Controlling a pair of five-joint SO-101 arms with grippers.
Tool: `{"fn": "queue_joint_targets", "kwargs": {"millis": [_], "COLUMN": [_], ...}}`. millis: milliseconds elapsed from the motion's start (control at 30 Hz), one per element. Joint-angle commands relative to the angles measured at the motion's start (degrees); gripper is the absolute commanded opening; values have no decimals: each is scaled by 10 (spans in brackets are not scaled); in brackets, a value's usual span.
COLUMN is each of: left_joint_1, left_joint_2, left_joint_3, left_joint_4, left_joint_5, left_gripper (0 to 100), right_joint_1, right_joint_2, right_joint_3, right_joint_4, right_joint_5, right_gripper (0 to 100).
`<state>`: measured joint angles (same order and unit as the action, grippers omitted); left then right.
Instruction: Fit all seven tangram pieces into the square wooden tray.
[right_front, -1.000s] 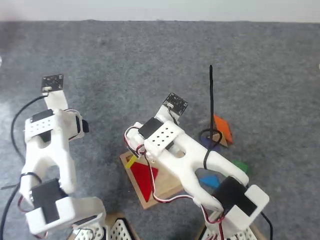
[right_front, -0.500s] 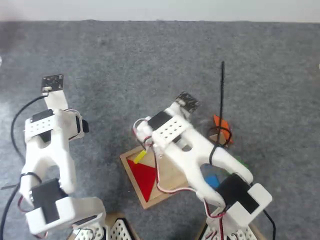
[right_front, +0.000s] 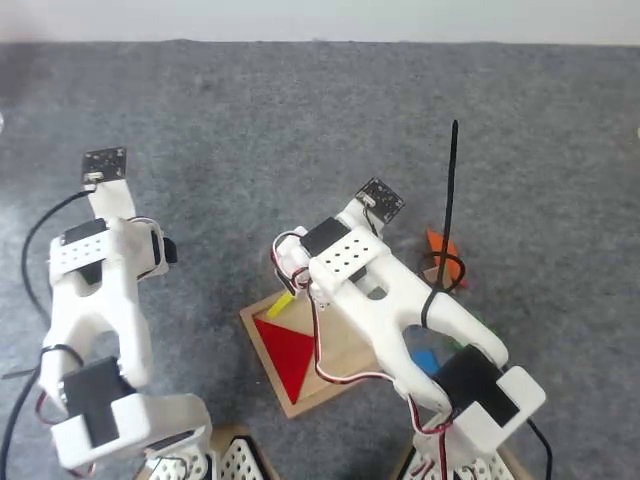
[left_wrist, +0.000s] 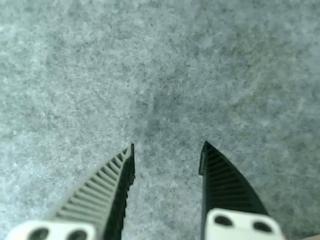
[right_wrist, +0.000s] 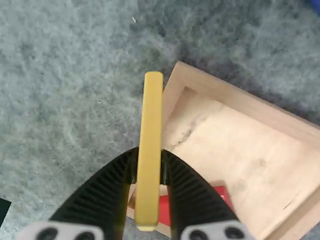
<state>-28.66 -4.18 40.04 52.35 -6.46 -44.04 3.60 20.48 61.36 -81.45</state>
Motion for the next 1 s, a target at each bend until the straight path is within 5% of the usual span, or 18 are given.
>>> {"fn": "queue_joint_targets", "kwargs": {"millis": [0,533,967], "left_joint_1": [-5,-4,-4], "left_joint_2": [-33,-33,-33], "left_joint_3": [-3,-5,-5], "left_joint_4": [-11,-11,-11], "left_joint_5": [7,7,7], "left_gripper": [210,210,210], "right_joint_1": [7,3,-7], "right_joint_2": [-29,-29,-34], "right_joint_3": [-4,0,69], "right_joint_4": [-10,-5,-104], "right_joint_5": [-20,-19,-20], "right_gripper": [9,9,9]}}
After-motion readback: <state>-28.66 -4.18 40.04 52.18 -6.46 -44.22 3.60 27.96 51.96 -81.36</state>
